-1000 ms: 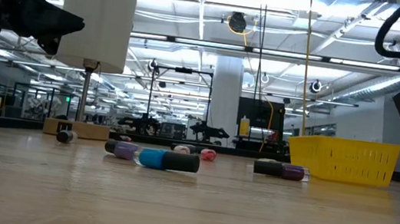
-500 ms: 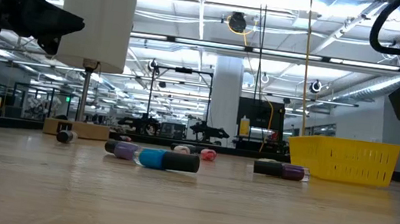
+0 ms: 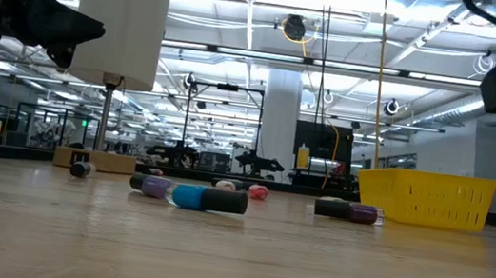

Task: Pick & Place Nail Polish
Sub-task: Put the light blue nail polish into the yellow bin

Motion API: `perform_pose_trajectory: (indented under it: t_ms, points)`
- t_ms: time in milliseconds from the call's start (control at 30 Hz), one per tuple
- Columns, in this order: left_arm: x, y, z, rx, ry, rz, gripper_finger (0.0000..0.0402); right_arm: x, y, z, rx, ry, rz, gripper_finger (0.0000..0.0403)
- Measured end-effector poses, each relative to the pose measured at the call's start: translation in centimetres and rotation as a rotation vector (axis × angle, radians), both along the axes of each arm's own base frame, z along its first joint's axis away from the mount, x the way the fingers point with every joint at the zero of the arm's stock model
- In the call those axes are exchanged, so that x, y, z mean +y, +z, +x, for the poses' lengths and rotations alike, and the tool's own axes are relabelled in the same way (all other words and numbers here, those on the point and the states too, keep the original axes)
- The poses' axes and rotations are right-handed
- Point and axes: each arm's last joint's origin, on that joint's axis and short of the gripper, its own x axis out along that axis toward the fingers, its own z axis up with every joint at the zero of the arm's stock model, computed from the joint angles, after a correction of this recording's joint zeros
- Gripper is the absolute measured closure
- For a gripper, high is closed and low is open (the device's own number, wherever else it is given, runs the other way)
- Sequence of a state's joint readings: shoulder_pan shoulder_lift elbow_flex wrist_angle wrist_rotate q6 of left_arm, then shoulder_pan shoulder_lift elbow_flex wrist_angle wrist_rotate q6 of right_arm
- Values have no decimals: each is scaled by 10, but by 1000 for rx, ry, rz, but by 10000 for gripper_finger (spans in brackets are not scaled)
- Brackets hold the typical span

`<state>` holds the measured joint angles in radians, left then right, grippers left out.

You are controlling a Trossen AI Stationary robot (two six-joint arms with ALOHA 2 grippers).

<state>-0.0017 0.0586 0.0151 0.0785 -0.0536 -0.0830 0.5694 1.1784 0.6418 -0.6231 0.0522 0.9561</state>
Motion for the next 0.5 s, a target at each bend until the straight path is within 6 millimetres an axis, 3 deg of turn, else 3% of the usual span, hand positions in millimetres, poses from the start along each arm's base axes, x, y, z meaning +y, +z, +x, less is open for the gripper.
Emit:
perform_pose_trajectory:
  t_ms: [500]
  points:
    - [0, 0, 0, 0, 0, 0, 376, 0, 24, 2, -219, 21, 82, 304]
